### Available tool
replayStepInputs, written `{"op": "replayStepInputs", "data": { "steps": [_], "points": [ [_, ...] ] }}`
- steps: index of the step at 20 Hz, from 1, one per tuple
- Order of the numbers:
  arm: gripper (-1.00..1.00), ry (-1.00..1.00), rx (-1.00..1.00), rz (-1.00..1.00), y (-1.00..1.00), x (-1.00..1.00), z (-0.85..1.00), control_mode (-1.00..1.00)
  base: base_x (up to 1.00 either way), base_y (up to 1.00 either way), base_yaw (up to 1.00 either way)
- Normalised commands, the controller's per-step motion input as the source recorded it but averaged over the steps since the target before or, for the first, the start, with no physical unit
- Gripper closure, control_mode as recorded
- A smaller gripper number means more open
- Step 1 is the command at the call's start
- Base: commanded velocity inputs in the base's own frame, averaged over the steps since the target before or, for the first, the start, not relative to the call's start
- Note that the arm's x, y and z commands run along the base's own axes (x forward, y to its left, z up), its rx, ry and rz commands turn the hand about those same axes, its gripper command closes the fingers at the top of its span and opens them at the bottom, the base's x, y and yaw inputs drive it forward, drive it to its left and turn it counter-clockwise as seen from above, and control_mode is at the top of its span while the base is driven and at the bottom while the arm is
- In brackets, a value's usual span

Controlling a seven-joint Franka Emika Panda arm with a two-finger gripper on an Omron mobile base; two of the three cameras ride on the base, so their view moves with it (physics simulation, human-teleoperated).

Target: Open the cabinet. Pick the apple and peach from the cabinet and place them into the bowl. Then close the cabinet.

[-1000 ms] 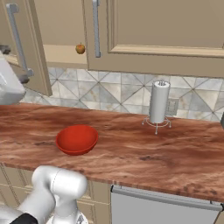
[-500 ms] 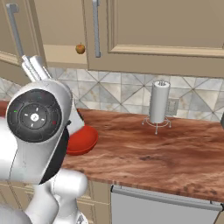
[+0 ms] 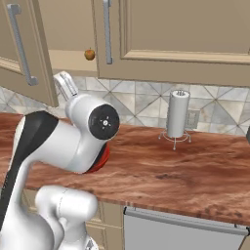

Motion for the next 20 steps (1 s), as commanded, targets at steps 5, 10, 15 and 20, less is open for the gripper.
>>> {"op": "replayStepInputs", "data": {
  "steps": [5, 10, 15, 20],
  "points": [
    [-1.0, 0.11, 0.32, 0.27, 0.28, 0.84, -0.01, -1.0, 0.0, 0.0, 0.0],
    [-1.0, 0.24, 0.4, 0.35, 0.18, 0.6, 0.0, -1.0, 0.0, 0.0, 0.0],
    [-1.0, 0.29, 0.38, 0.42, 0.23, 0.15, 0.0, -1.0, 0.0, 0.0, 0.0],
    [-1.0, 0.1, 0.11, 0.19, 0.08, 0.0, 0.01, -1.0, 0.0, 0.0, 0.0]
  ]
}}
